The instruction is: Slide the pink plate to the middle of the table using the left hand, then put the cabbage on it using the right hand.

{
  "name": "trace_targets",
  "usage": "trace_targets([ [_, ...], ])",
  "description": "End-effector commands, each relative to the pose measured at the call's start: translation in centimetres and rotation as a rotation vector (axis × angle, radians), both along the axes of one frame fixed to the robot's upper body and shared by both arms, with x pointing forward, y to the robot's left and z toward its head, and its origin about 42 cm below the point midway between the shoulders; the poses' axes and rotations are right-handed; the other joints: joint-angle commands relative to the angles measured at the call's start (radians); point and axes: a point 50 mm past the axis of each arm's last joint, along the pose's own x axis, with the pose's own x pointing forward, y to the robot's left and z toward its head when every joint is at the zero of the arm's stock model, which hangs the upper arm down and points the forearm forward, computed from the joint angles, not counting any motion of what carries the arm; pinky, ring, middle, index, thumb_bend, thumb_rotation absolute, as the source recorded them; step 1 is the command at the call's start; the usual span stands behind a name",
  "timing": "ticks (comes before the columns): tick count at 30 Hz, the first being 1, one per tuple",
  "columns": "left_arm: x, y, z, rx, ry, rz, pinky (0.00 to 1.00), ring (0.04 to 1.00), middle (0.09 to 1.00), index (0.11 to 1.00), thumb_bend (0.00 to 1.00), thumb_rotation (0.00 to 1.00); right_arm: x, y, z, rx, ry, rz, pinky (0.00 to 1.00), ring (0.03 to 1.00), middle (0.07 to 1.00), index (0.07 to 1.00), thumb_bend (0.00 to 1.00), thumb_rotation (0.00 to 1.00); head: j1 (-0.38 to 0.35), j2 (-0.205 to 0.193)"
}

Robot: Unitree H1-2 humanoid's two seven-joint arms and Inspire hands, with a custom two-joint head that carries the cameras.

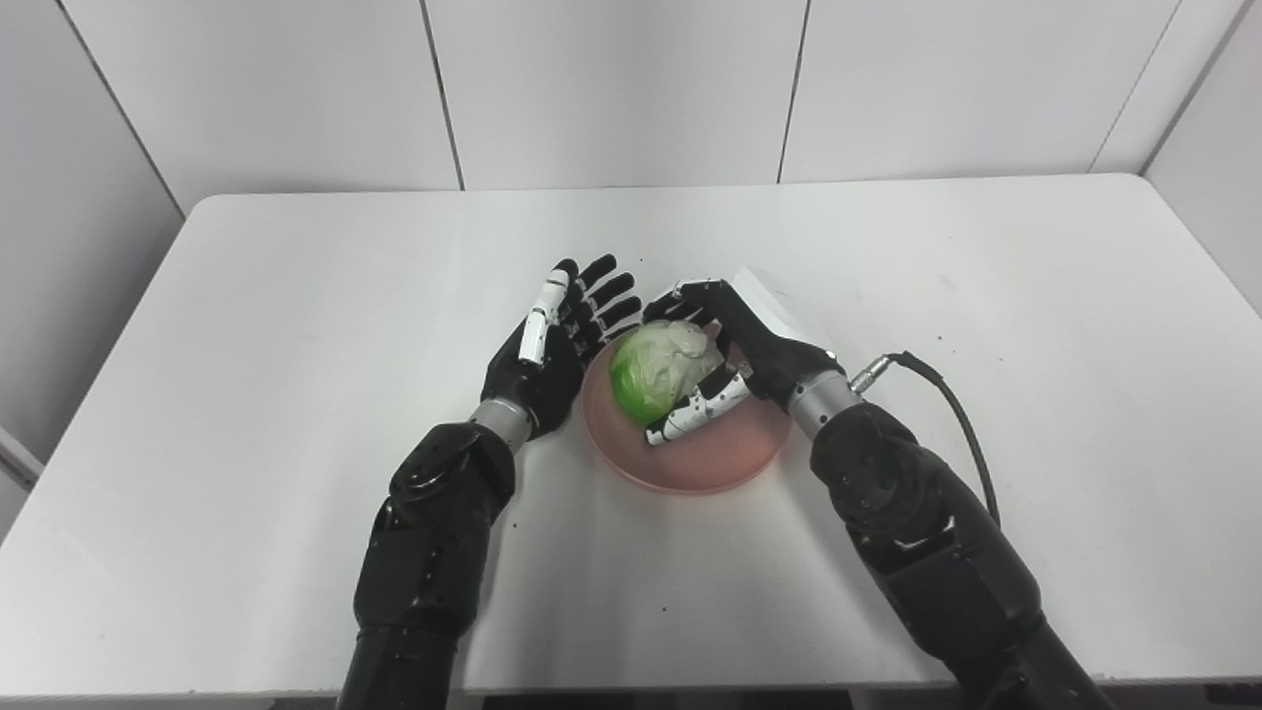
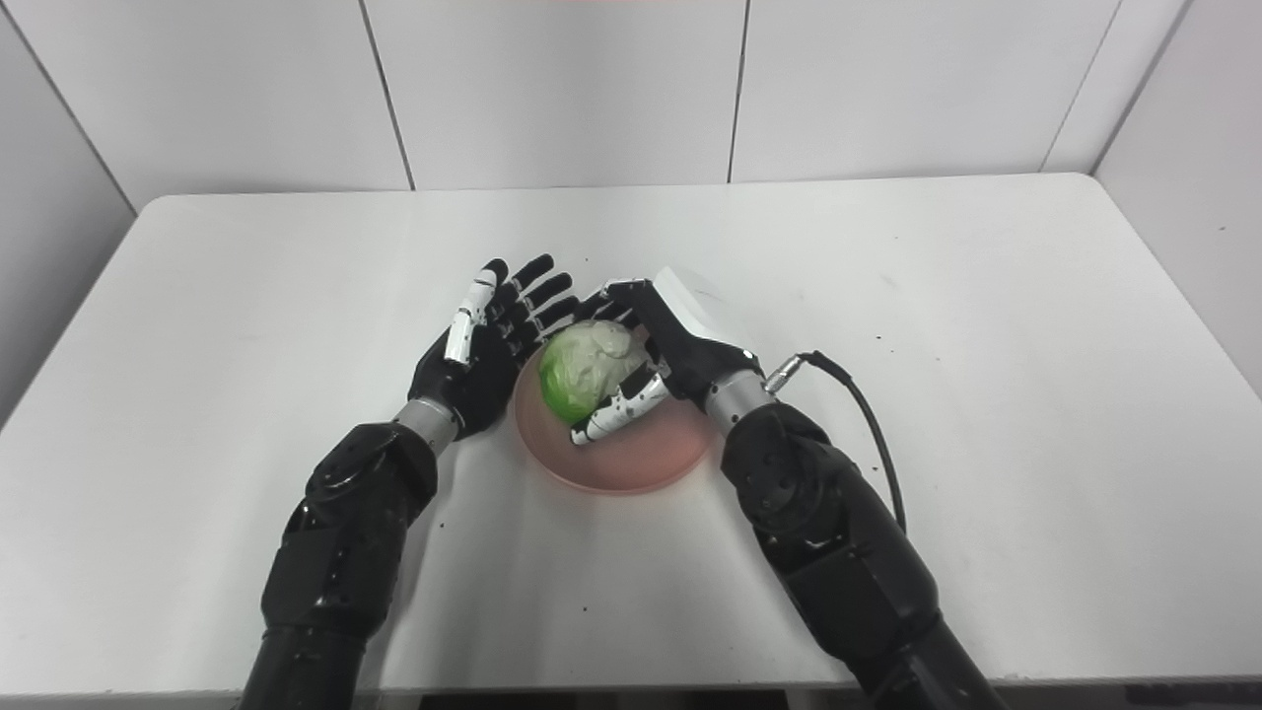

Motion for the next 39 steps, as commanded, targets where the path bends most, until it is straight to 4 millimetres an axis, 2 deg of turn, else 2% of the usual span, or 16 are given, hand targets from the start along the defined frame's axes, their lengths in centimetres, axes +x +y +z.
trace_targets([
  [1,-0.3,0.2,-0.9,0.035,0.062,0.002,0.85,0.891,0.904,0.895,0.40,1.00,0.3,0.2,1.8,-0.030,-0.100,0.034,0.35,0.373,0.483,0.553,0.51,0.00,-0.002,0.001],
  [5,-0.3,0.2,-0.9,0.036,0.062,0.002,0.85,0.888,0.903,0.892,0.40,1.00,0.4,0.1,1.5,-0.083,-0.115,0.022,0.32,0.365,0.477,0.556,0.51,0.00,0.000,0.005],
  [18,-0.2,0.3,-0.8,0.036,0.059,-0.007,0.87,0.894,0.911,0.905,0.40,1.00,0.7,-0.3,1.0,-0.151,-0.135,0.010,0.32,0.364,0.484,0.558,0.51,0.00,0.000,0.011],
  [25,-0.3,0.4,-0.8,0.039,0.057,-0.008,0.86,0.889,0.908,0.899,0.40,1.00,0.6,-0.2,1.0,-0.188,-0.104,0.002,0.37,0.389,0.507,0.560,0.51,0.00,-0.007,0.013],
  [28,-0.2,0.5,-0.8,0.035,0.057,-0.010,0.87,0.891,0.910,0.900,0.40,1.00,0.6,-0.2,1.2,-0.222,-0.103,0.015,0.43,0.547,0.639,0.702,0.77,0.10,-0.007,0.013],
  [31,-0.3,0.5,-0.7,0.047,0.055,-0.008,0.87,0.890,0.906,0.897,0.40,1.00,0.5,-0.2,1.4,-0.234,-0.097,0.045,0.47,0.602,0.688,0.759,0.84,0.19,-0.009,0.015],
  [33,-0.3,0.5,-0.7,0.047,0.053,-0.010,0.87,0.892,0.907,0.899,0.40,1.00,0.4,-0.2,1.5,-0.248,-0.092,0.069,0.52,0.676,0.768,0.819,0.90,0.29,-0.010,0.015],
  [34,-0.3,0.5,-0.7,0.045,0.054,-0.009,0.87,0.892,0.908,0.900,0.40,1.00,0.3,-0.2,1.6,-0.254,-0.089,0.080,0.56,0.744,0.838,0.877,0.93,0.37,-0.010,0.015],
  [36,-0.3,0.4,-0.7,0.043,0.056,-0.008,0.87,0.890,0.908,0.900,0.40,1.00,0.3,-0.3,1.7,-0.260,-0.085,0.094,0.58,0.791,0.885,0.922,0.96,0.42,-0.011,0.014],
  [37,-0.3,0.4,-0.7,0.044,0.055,-0.007,0.87,0.891,0.909,0.902,0.40,1.00,0.2,-0.3,1.8,-0.262,-0.085,0.101,0.63,0.830,0.917,0.957,0.98,0.45,-0.011,0.015],
  [39,-0.2,0.5,-0.7,0.046,0.052,-0.004,0.87,0.892,0.909,0.902,0.40,1.00,0.2,-0.3,1.9,-0.260,-0.088,0.114,0.65,0.851,0.933,0.975,0.99,0.47,-0.011,0.015],
])
